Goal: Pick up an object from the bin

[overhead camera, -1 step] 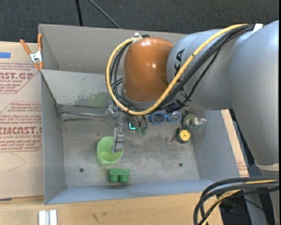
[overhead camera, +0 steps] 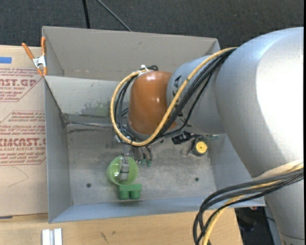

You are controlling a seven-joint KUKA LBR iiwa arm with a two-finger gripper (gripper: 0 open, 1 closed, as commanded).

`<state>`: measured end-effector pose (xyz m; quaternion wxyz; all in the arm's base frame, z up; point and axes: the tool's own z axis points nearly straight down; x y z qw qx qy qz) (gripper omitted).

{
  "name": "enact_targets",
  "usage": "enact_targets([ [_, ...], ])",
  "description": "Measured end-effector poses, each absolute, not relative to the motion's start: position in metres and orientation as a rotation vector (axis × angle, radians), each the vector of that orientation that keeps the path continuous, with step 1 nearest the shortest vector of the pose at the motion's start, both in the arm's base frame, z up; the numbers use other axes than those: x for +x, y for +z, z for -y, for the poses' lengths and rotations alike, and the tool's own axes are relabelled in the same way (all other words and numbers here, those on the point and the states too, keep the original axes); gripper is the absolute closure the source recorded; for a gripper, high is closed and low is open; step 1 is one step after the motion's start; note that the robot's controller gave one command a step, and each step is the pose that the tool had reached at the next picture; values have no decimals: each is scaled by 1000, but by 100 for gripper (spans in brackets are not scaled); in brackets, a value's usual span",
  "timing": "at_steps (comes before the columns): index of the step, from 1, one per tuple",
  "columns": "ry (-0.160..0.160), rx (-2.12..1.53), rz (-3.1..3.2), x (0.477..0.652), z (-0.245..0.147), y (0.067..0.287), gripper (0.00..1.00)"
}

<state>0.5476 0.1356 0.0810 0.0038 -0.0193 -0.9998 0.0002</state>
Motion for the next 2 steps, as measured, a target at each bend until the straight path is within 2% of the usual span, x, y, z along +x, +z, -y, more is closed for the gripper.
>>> enact_targets([
  [1,-3,-60,3141,550,-136,86,100],
  [2,-4,-13,3151,555,-144,244,100],
])
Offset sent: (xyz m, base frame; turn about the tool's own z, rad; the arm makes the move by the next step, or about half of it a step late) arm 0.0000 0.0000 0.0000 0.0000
